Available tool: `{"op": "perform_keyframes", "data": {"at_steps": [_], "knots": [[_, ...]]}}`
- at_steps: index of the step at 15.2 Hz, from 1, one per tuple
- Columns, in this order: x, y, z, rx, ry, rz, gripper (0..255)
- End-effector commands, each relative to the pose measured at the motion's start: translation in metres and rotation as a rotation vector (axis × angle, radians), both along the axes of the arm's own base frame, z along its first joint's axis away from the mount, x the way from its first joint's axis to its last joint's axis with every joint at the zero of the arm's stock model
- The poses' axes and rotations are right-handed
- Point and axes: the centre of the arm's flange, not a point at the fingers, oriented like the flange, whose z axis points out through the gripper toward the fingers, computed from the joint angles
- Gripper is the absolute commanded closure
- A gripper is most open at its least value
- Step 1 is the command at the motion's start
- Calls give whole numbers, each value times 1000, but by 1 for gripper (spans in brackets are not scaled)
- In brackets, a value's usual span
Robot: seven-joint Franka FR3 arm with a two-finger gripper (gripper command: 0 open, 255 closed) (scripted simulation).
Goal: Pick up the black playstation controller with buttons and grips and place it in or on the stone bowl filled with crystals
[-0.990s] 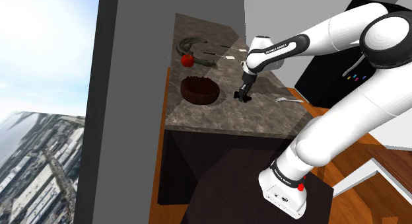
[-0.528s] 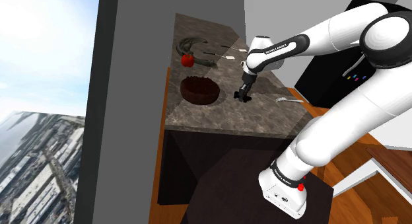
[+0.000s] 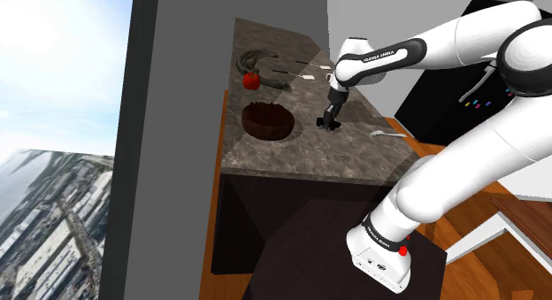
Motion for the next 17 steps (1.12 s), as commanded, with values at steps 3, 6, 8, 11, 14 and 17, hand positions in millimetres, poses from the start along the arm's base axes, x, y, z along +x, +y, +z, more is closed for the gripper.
{"op": "perform_keyframes", "data": {"at_steps": [3,6,8,11,14,17], "knots": [[1,0,21,0,0,0,255],[1,0,37,0,0,0,255],[1,0,47,0,0,0,255],[1,0,63,0,0,0,255],[1,0,79,0,0,0,255],[1,0,95,0,0,0,255]]}}
